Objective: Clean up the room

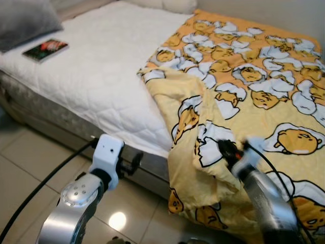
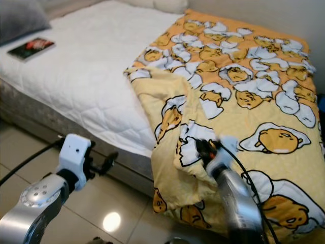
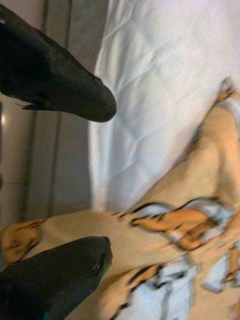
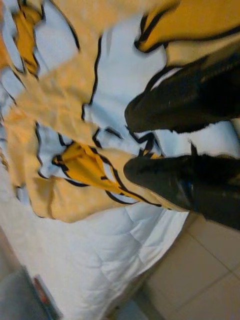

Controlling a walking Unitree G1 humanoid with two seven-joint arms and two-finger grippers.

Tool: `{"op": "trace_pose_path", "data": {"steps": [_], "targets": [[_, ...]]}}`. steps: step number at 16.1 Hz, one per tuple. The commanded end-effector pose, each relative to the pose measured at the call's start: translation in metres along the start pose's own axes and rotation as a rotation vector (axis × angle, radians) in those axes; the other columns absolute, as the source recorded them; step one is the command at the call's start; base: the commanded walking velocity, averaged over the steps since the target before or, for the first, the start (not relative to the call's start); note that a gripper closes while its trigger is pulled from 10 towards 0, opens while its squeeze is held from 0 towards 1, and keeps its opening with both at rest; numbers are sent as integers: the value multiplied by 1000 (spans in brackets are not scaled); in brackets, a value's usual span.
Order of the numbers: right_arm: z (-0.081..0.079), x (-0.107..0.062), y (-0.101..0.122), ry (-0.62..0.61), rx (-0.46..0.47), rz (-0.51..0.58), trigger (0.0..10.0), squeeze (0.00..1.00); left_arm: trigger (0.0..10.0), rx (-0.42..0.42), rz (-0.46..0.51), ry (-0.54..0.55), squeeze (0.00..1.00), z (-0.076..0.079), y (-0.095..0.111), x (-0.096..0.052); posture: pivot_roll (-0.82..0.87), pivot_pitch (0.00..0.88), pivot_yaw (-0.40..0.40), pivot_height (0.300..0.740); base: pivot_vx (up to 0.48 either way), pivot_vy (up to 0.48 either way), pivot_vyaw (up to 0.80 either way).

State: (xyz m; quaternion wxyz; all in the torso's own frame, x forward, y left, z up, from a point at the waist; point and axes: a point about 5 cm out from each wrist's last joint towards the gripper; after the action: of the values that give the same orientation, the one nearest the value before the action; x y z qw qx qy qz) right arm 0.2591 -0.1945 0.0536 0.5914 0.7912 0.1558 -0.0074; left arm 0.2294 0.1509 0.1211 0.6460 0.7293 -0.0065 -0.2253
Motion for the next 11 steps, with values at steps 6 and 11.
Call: {"op": "trace_pose_path", "data": {"steps": [6, 11], "targets": [[-17, -33, 4, -92, -66, -5, 10000, 1000, 10000, -4, 50, 135, 0, -12, -1, 3, -121, 0, -7, 740, 0, 0, 0], [-26, -35, 2, -109, -52, -37, 10000, 1000, 10000, -11, 63, 167, 0, -22, -3, 3, -130, 0, 8, 740, 0, 137, -360]]}}
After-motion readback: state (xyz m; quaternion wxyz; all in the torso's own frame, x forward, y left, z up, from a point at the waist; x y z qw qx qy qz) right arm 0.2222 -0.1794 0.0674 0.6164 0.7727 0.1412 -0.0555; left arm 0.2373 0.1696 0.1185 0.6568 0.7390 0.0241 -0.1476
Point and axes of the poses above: a point about 5 cm out from each wrist's last joint towards the gripper, its own x axis pointing out of the wrist towards the gripper, its own y axis along the axis of the wrist's last joint, z = x × y, and after that the axes turned 1 degree about -x, right-handed
